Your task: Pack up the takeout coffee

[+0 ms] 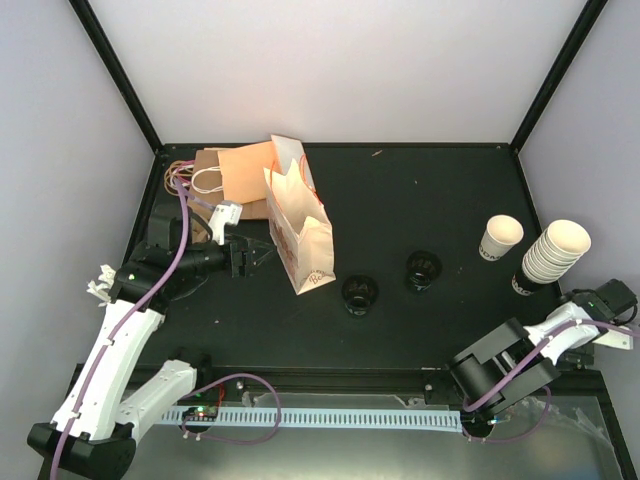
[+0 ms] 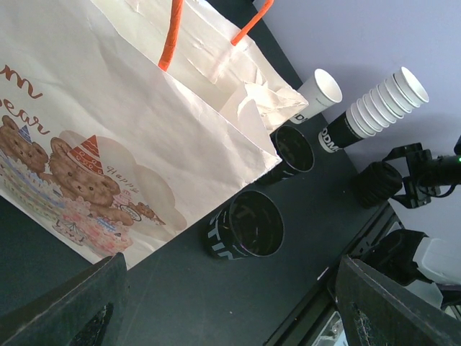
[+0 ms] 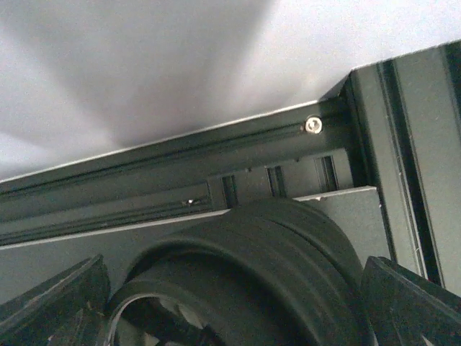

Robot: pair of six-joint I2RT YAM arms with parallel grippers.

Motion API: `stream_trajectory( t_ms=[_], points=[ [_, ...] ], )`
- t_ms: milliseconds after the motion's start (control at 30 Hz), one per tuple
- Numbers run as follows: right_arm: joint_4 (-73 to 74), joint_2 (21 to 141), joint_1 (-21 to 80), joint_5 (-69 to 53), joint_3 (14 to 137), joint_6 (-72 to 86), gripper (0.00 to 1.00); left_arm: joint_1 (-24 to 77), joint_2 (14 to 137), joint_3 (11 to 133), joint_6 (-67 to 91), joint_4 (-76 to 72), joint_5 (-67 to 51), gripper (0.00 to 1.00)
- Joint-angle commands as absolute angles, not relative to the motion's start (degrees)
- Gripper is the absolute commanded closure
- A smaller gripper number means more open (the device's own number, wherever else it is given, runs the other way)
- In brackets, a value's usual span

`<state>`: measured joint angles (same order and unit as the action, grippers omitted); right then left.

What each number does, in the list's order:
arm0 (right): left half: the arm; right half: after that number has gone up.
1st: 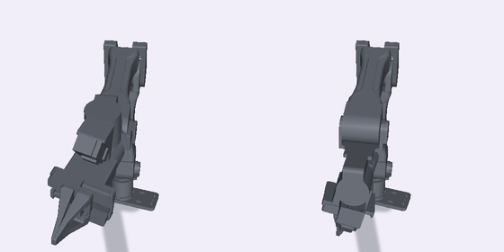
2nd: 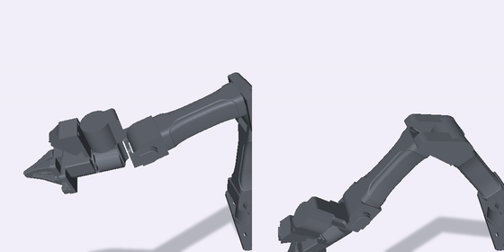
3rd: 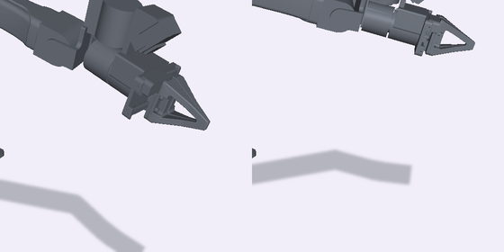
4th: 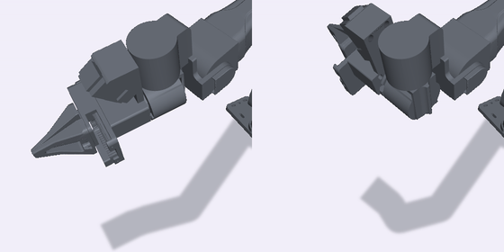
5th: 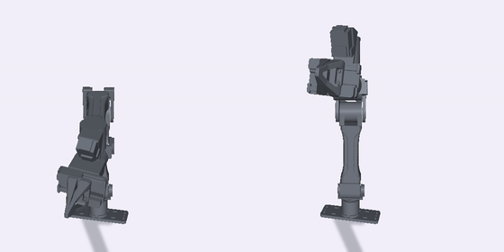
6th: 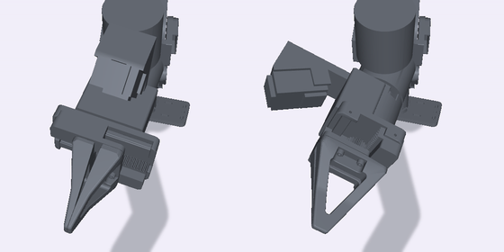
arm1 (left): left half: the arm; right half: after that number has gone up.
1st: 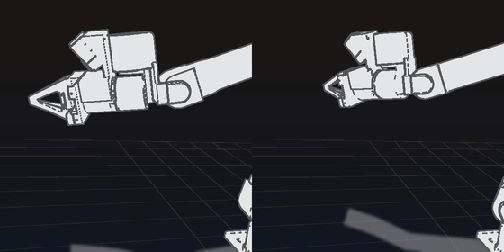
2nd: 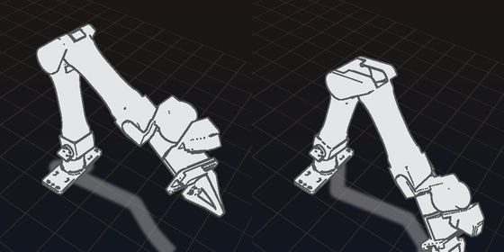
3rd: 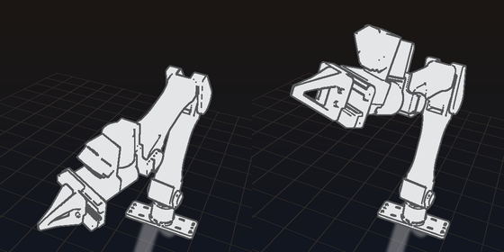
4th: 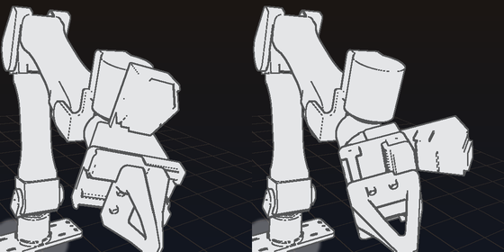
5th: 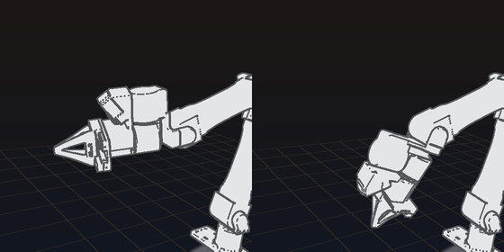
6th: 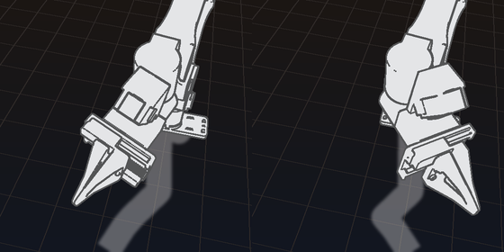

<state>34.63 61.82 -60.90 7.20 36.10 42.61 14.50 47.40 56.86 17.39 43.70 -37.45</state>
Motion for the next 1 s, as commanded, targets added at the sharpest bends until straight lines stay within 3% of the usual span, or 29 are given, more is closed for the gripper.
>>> stream_trajectory(
  t_ms=[0, 700, 967],
  points=[
    [32.5, 62.1, -61.3, 5.3, 33.6, 42.6, 0.03, 14.9, 47.7, 57.9, 16.2, 43.9, -36.9, 0.19],
    [30.2, 56.5, -60.9, -7.6, 23.8, 46.6, 0.06, 14.9, 46.2, 57.4, 16.5, 43.6, -37.4, 0.19],
    [32.4, 52.7, -54.5, -8.2, 23.0, 50.8, 0.06, 14.9, 45.4, 57.4, 17.0, 43.5, -37.7, 0.19]
  ],
)
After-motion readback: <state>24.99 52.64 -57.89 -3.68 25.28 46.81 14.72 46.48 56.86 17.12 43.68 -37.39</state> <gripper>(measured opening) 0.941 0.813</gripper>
